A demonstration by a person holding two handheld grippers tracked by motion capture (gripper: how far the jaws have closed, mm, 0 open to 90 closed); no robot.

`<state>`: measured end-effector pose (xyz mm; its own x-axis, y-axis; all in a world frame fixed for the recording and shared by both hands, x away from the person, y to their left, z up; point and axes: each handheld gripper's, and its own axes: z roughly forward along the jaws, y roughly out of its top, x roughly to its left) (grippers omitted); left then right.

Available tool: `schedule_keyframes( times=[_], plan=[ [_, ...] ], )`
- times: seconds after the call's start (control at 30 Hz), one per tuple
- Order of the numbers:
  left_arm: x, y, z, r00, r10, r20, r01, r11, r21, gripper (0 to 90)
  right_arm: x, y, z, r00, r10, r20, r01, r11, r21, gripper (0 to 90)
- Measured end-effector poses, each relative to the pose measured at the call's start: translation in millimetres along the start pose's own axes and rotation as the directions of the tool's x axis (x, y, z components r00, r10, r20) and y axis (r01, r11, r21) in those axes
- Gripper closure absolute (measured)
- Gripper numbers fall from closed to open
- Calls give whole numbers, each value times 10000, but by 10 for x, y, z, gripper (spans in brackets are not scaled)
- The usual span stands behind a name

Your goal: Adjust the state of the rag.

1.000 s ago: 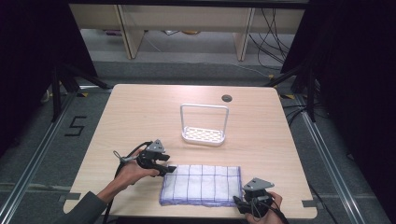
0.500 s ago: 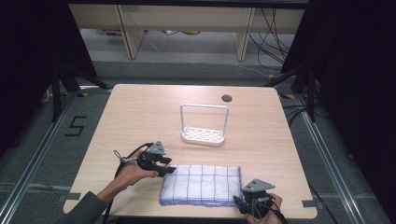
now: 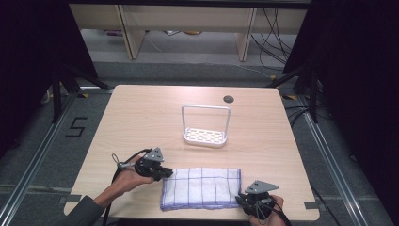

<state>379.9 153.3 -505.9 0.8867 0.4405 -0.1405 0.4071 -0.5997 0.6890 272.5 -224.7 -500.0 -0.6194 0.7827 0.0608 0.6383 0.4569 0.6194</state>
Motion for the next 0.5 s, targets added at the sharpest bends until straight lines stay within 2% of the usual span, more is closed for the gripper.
schedule_keyframes(
  times=[0.07, 0.1, 0.17, 0.33, 0.43, 0.47, 0.5],
  plan=[
    [-66, -63, -48, 10000, 26, 85, -26, 10000, 11, 841, -29, 45, 26, 10000, -13, -45, 13, 10000, 21, 825],
    [-100, -97, -76, 9999, 0, 165, 0, 10000, -17, 843, -60, 78, 47, 9995, -311, 44, 311, 9995, 17, 832],
    [-176, -169, -135, 9999, -25, 162, 26, 10000, -89, 845, -102, 162, 98, 9992, -397, 45, 396, 9990, 184, 841],
    [-367, -352, -269, 9989, -270, 381, 284, 9989, -366, 849, -223, 441, 272, 9965, -828, -59, 830, 9955, 460, 853],
    [-517, -451, -309, 9959, -650, 636, 689, 9957, -625, 849, -271, 622, 394, 9928, -1180, -219, 1190, 9916, 517, 855],
    [-548, -470, -320, 9972, -414, 625, 450, 9973, -579, 848, -282, 661, 425, 9912, -1305, -208, 1314, 9902, 478, 855],
    [-617, -483, -316, 9957, -517, 771, 572, 9959, -708, 848, -287, 711, 473, 9899, -1411, -151, 1416, 9891, 396, 856]
  ],
)
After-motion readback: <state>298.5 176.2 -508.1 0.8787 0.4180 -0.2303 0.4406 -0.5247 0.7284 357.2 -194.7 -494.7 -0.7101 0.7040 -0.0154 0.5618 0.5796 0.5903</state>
